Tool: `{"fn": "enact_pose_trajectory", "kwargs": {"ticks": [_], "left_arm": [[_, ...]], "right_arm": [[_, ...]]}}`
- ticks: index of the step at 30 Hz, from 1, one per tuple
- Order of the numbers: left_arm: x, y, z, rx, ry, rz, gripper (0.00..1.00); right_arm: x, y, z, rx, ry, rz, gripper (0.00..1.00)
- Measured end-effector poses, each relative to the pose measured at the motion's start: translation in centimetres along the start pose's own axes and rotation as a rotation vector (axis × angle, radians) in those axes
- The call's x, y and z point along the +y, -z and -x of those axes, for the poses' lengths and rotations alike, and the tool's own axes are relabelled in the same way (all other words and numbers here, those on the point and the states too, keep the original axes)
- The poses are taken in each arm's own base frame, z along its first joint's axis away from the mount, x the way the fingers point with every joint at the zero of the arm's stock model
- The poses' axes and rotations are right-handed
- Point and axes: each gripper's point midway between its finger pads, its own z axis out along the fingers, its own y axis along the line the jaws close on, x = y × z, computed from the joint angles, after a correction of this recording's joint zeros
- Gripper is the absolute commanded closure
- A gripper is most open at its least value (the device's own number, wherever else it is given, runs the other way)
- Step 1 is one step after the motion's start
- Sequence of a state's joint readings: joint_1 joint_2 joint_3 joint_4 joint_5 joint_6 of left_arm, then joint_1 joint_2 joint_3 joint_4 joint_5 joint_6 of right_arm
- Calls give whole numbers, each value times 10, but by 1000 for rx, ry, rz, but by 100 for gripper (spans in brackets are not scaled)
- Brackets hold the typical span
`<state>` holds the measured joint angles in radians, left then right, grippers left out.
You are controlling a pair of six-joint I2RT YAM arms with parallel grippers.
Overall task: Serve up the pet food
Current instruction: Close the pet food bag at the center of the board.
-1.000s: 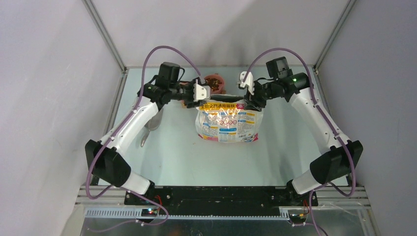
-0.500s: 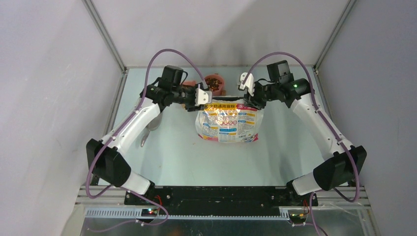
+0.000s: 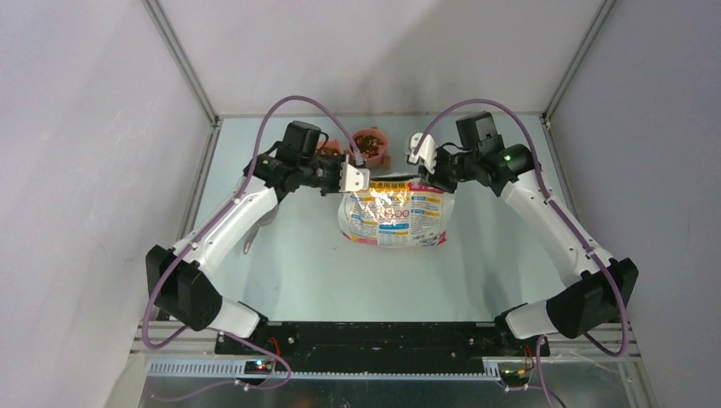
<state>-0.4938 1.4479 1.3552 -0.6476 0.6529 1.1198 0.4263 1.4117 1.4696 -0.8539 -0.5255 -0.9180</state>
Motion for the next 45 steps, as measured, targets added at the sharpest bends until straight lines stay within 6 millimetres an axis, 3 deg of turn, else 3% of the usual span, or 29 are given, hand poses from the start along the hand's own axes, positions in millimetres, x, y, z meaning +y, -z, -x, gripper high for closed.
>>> {"fn": "enact_pose_trajectory", "kwargs": {"ticks": [1,8,22,28,32,35,39,45], "left_arm": [[0,0,-1,7,-2,0,100],[3,6,-2,52,-48,2,100],[5,20,19,29,-19,-14,100],[-3,21,12,51,-8,-38,85],[-3,29,-4,106,-31,0,77],[-5,31,-13,141,-39,14,73],[1,32,-15,151,-49,39,66],[9,35,-13,155,-53,77,55]], "right_arm": [[-1,0,0,4,6,-5,100],[-11,5,-1,-3,0,-70,100],[-1,18,12,-103,-136,-70,100],[1,13,8,-108,-134,-43,99],[-2,10,5,-94,-101,-50,86],[-5,10,3,-81,-81,-64,68],[-7,10,4,-76,-79,-78,51],[-6,23,16,-114,-98,-109,36]]}}
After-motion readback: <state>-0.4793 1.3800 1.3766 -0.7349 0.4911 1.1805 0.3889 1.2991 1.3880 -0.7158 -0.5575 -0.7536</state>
